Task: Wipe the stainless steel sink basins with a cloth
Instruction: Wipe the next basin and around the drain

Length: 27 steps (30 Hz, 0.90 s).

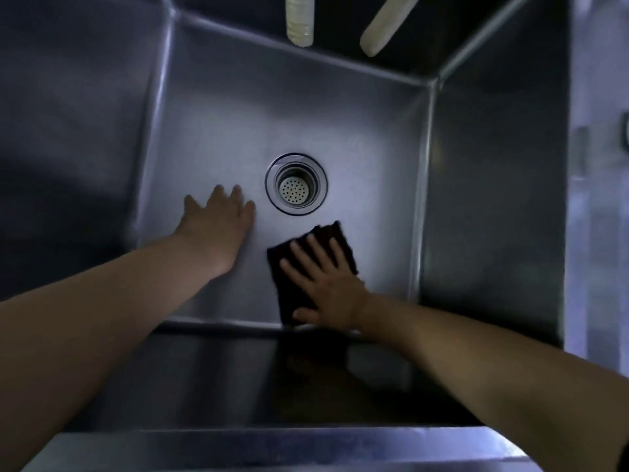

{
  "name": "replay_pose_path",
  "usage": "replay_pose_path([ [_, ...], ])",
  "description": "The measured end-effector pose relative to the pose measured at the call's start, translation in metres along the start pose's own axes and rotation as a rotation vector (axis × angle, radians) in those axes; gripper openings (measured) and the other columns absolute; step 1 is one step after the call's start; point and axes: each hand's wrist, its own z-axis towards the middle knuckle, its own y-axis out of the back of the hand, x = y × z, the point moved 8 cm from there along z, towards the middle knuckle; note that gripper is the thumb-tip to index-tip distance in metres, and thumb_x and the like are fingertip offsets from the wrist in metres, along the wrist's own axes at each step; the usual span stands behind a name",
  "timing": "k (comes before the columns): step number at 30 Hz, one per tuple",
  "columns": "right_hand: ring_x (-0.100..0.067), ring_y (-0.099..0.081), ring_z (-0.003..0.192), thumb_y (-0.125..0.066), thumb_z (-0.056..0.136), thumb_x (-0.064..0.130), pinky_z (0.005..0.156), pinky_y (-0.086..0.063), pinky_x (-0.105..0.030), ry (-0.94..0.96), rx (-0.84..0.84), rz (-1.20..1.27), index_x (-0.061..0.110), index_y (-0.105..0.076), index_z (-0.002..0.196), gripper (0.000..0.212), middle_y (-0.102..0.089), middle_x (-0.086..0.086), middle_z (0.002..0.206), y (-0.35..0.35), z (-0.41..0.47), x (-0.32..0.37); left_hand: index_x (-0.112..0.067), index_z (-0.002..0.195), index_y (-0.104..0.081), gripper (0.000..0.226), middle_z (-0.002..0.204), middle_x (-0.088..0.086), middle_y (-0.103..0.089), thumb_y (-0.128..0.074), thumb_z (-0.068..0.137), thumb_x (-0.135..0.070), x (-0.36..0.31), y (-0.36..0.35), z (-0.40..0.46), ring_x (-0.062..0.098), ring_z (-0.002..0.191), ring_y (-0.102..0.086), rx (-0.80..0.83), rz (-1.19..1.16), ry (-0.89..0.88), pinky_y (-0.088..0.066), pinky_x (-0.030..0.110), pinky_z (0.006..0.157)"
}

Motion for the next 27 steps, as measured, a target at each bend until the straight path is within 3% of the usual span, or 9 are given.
replay_pose_path([
  [2, -0.039, 0.004, 0.144, -0.047, 0.084, 0.064, 0.110, 0.007, -0.063, 0.128, 0.032, -0.034, 0.024, -0.012, 0.151, 0.086, 0.000, -0.008, 0.158, -0.009, -0.008, 0.007, -0.013, 0.149, 0.009, 0.098, 0.157, 0.014, 0.013, -0.063, 0.084, -0.029, -0.005, -0.004, 0.010, 0.038, 0.143, 0.003, 0.005, -0.024, 0.015, -0.024, 0.061, 0.106],
  [5, -0.036, -0.003, 0.145, -0.053, 0.082, 0.063, 0.110, 0.008, -0.059, 0.131, 0.016, -0.028, 0.028, -0.017, 0.150, 0.085, -0.011, -0.004, 0.159, -0.002, -0.003, -0.022, -0.012, 0.148, 0.009, 0.104, 0.156, 0.016, 0.014, -0.068, 0.080, -0.029, -0.013, -0.011, 0.019, 0.040, 0.143, 0.002, 0.005, -0.048, 0.011, -0.025, 0.060, 0.107],
  [7, -0.037, -0.004, 0.145, -0.057, 0.079, 0.063, 0.110, 0.007, -0.058, -0.008, 0.009, -0.018, 0.028, -0.018, 0.150, 0.088, -0.012, -0.004, 0.159, 0.006, 0.009, -0.059, -0.012, 0.148, 0.010, 0.105, 0.156, 0.017, 0.015, -0.068, 0.080, -0.027, -0.015, -0.017, 0.023, 0.042, 0.143, 0.003, -0.009, -0.077, 0.013, -0.026, 0.059, 0.108],
  [13, -0.028, 0.018, 0.144, -0.035, 0.081, 0.072, 0.110, 0.016, -0.050, -0.486, 0.012, -0.005, 0.033, 0.013, 0.149, 0.091, 0.014, 0.000, 0.159, 0.030, 0.043, -0.185, -0.015, 0.149, 0.011, 0.104, 0.156, 0.014, 0.018, -0.067, 0.081, -0.016, -0.014, -0.030, 0.032, 0.042, 0.143, 0.006, -0.052, -0.158, 0.007, -0.021, 0.058, 0.110],
  [16, -0.026, 0.022, 0.143, -0.035, 0.084, 0.070, 0.110, 0.016, -0.050, -0.638, 0.018, 0.076, 0.034, 0.015, 0.148, 0.089, 0.019, 0.002, 0.158, 0.031, 0.037, -0.209, -0.017, 0.149, 0.011, 0.103, 0.156, 0.013, 0.018, -0.066, 0.080, -0.018, -0.013, -0.033, 0.033, 0.041, 0.143, 0.006, -0.057, -0.174, 0.000, -0.021, 0.058, 0.111],
  [23, -0.033, 0.026, 0.141, -0.035, 0.087, 0.067, 0.109, 0.017, -0.054, -0.905, 0.078, 0.254, 0.024, 0.018, 0.148, 0.092, 0.025, -0.007, 0.156, -0.008, -0.022, -0.143, -0.017, 0.149, 0.011, 0.105, 0.157, 0.013, 0.017, -0.067, 0.080, -0.021, -0.010, -0.028, 0.028, 0.040, 0.144, 0.005, -0.054, -0.185, -0.018, -0.020, 0.059, 0.110],
  [25, -0.036, 0.028, 0.139, -0.038, 0.086, 0.067, 0.109, 0.017, -0.056, -0.912, 0.131, 0.274, 0.022, 0.024, 0.146, 0.097, 0.029, -0.009, 0.154, -0.026, -0.041, -0.107, -0.016, 0.149, 0.011, 0.101, 0.157, 0.014, 0.016, -0.064, 0.081, -0.020, -0.010, -0.026, 0.026, 0.041, 0.143, 0.005, -0.058, -0.182, -0.025, -0.020, 0.060, 0.110],
  [27, -0.036, 0.042, 0.131, -0.035, 0.086, 0.069, 0.103, 0.026, -0.055, -0.838, 0.198, 0.276, 0.024, 0.039, 0.134, 0.100, 0.042, -0.010, 0.146, -0.041, -0.053, -0.076, -0.015, 0.149, 0.012, 0.101, 0.156, 0.015, 0.016, -0.063, 0.082, -0.019, -0.010, -0.025, 0.026, 0.042, 0.143, 0.006, -0.049, -0.182, -0.025, -0.020, 0.060, 0.111],
])
